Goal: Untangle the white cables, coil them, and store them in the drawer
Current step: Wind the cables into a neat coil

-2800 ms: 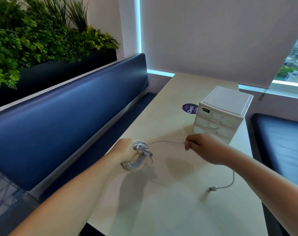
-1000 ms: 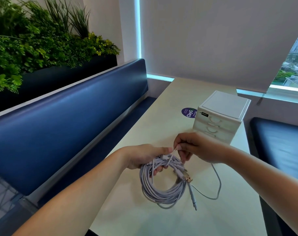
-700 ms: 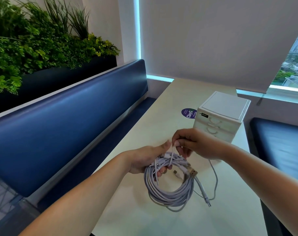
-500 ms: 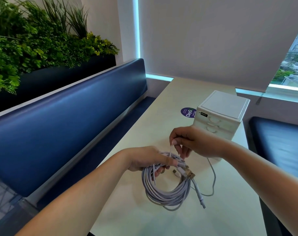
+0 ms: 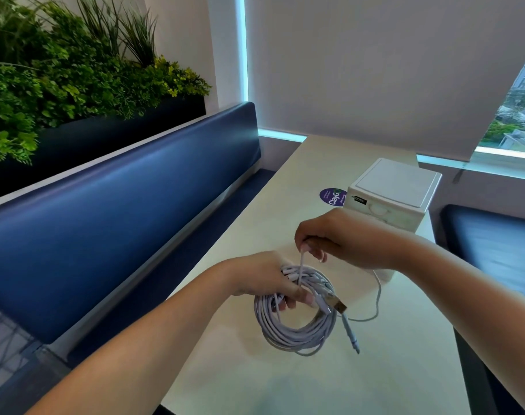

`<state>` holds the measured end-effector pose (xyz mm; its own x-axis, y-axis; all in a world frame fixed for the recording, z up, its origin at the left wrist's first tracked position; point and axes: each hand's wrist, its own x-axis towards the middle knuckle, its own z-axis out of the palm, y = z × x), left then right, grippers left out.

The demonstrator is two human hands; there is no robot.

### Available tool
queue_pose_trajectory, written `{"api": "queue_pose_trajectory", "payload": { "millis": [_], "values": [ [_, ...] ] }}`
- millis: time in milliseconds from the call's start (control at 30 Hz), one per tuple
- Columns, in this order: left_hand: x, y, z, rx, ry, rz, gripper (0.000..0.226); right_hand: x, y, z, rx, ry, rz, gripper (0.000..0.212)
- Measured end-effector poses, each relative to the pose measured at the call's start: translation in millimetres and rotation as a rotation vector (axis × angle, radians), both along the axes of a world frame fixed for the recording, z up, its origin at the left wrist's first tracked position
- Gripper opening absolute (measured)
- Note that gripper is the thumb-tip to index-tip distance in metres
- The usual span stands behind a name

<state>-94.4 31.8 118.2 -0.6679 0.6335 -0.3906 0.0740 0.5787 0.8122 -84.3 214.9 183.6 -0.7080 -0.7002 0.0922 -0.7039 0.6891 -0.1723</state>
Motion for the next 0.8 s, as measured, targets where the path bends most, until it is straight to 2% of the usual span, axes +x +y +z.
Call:
{"api": "queue_pose_trajectory", "payload": {
  "millis": [133, 333, 533, 700, 800],
  "values": [
    [-3, -2, 3, -0.032, -0.003, 0.045, 0.006, -9, 6, 2, -0.011, -0.016, 0.002, 0.018],
    [-5, -1, 4, -0.116, 0.087, 0.042, 0.012, -15, 8, 0, 0.019, 0.0, -0.003, 0.016],
    [-1, -4, 0, -0.052, 0.071, 0.11, 0.029, -23, 16, -12, -0.126, -0.168, -0.068, 0.014],
    [2, -6, 3, 0.051, 0.024, 0.105, 0.005, -26, 24, -22, -0.253, -0.26, -0.105, 0.014],
    [1, -7, 8, 0.114, 0.035, 0.115, 0.007, -32, 28, -26, -0.355, -0.333, -0.133, 0.015]
  ]
}}
